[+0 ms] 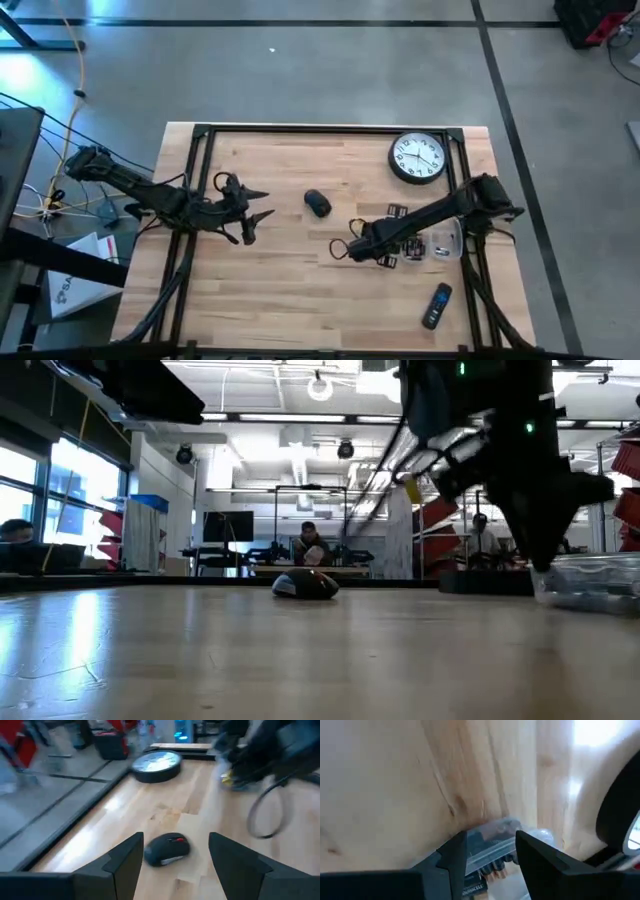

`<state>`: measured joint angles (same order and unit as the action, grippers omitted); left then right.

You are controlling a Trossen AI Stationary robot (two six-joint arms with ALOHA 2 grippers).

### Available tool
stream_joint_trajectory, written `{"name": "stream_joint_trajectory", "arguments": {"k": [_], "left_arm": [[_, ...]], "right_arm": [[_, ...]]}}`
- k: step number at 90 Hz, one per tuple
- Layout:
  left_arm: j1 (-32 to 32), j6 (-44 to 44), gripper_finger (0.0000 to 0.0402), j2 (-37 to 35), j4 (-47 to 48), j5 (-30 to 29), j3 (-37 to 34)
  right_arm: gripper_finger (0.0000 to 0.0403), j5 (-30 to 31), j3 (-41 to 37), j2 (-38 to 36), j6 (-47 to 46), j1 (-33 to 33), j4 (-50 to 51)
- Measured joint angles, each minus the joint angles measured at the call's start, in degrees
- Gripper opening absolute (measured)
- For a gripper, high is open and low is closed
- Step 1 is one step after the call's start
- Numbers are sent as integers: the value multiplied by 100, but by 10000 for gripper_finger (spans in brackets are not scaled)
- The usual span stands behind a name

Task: Insert battery
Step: Move the transparent bins, then adjust the wireless mouse

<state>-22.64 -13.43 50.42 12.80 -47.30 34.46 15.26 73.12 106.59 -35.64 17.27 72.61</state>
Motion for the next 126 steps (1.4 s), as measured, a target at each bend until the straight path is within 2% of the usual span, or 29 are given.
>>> {"name": "stream_joint_trajectory", "arguments": {"k": [7, 19, 33, 44, 51, 63, 76, 87, 105, 126], "left_arm": [[298, -62, 206, 36, 106, 76, -1], [1071, -153, 206, 334, -83, 706, -2], [1960, -145, 206, 1212, -551, 1055, -2], [2440, -5, 206, 2009, -1455, 1825, -2], [2642, 133, 206, 2497, -2146, 2209, 0], [2987, 161, 206, 3163, -2675, 2327, 0], [3330, 152, 206, 3676, -2786, 2521, 0], [3472, 105, 206, 4205, -3421, 2795, 0], [3470, -85, 206, 4931, -3995, 2879, 0], [2984, -187, 206, 5113, -4102, 3141, 2]], "right_arm": [[137, 274, 2, -383, -99, 38, -427], [137, 819, 9, -986, -54, 17, -1183], [137, 1317, 9, -1414, -253, -188, -1067], [137, 1424, -208, -1837, -182, -377, -1265], [137, 1253, -613, -2213, -11, -520, -1833], [137, 607, -1577, -2940, 256, -787, -2819], [137, 191, -2448, -3756, 392, -1036, -3150], [137, -169, -3076, -4461, 599, -1139, -3523], [137, -391, -3951, -5313, 468, -1162, -4428], [137, -539, -4468, -5686, 609, -1158, -5042]]}}
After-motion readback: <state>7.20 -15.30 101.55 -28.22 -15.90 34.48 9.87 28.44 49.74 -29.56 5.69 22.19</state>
